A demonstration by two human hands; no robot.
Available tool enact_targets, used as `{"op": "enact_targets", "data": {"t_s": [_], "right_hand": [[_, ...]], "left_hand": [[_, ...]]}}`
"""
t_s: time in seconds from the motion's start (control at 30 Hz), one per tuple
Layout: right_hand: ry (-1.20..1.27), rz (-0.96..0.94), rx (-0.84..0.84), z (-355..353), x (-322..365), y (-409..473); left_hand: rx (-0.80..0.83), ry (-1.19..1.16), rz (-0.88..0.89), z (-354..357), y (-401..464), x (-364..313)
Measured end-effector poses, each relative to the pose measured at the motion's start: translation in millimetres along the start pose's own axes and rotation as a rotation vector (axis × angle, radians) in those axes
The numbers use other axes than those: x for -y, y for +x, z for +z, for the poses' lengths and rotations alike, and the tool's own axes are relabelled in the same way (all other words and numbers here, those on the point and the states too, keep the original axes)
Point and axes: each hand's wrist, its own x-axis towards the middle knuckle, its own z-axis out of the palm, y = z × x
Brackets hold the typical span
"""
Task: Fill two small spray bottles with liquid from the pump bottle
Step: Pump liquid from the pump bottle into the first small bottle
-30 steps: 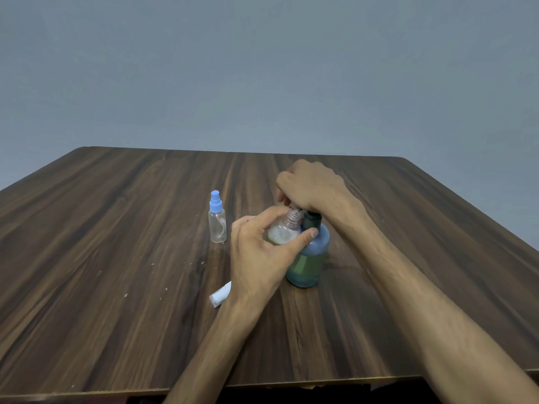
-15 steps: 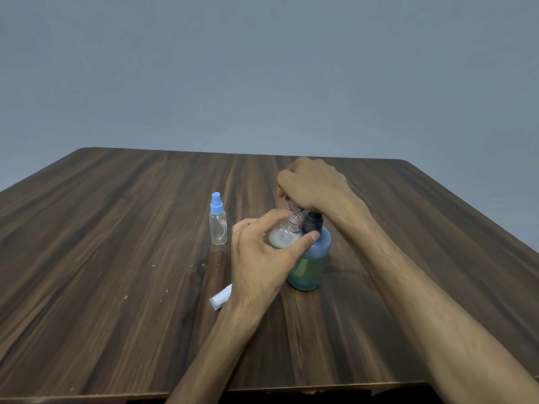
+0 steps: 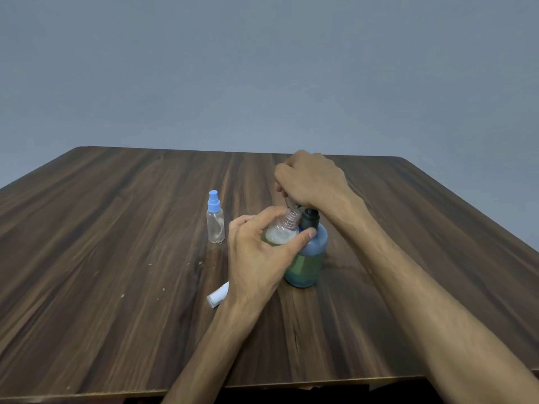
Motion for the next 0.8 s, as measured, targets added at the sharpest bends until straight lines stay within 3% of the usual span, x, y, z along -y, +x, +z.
{"op": "enact_targets", "data": {"t_s": [0.37, 0.5, 0.6, 0.8], "right_hand": [[-0.038, 0.028, 0.113, 0.9, 1.4, -1.8], [0.005, 0.013, 0.032, -1.5, 0.7, -0.5], [-0.033, 0.040, 0.103, 1.3, 0.2, -1.6], [-0.013, 0.032, 0.073, -0.6, 1.5, -1.8]], "left_hand": [[0.006, -0.022, -0.017, -0.1, 1.7, -1.4], [0.017, -0.013, -0.006, -0.4, -0.6, -1.5], [0.018, -0.014, -0.027, 0.2, 0.5, -2.0], [0.016, -0.021, -0.024, -0.1, 0.7, -1.0]]}}
